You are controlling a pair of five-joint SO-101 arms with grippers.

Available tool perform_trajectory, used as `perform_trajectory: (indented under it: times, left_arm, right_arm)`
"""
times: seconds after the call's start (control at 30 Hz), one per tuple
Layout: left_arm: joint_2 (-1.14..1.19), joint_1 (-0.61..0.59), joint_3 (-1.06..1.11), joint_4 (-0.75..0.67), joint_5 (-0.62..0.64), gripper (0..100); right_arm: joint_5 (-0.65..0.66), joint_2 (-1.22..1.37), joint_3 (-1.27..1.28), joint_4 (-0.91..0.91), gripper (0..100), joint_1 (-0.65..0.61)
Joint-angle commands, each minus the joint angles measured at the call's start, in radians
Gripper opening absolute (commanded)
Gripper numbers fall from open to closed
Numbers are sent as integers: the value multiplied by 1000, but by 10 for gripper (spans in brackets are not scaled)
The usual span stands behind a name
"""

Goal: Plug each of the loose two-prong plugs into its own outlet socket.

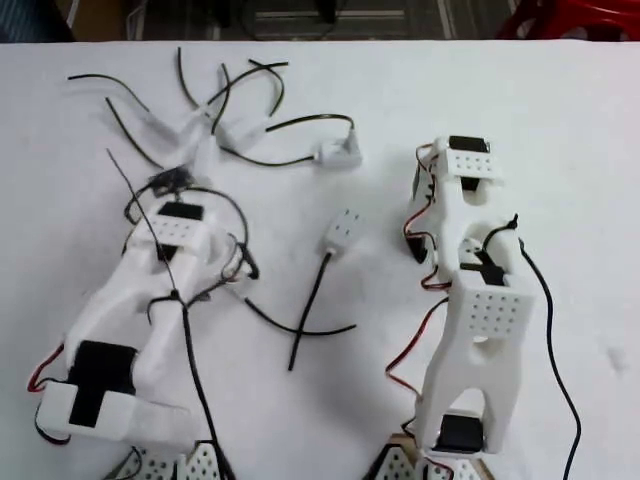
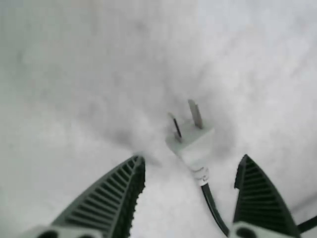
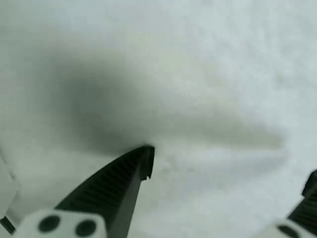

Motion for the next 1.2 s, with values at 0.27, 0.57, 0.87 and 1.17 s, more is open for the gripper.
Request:
perform_trajectory:
  times: [0.27, 0.57, 0.87, 1.17]
  left_arm:
    - [-4, 73, 25, -172, 6, 294]
    - [2, 77, 26, -213, 6, 205]
    - [223, 82, -186, -104, 6, 203]
    - [424, 108, -436, 98, -2, 63]
  right_arm:
    - [6, 79, -115, 59, 465, 4]
    - [6, 137, -199, 122, 465, 7]
    - [6, 150, -219, 134, 465, 8]
    - [6, 150, -219, 134, 465, 10]
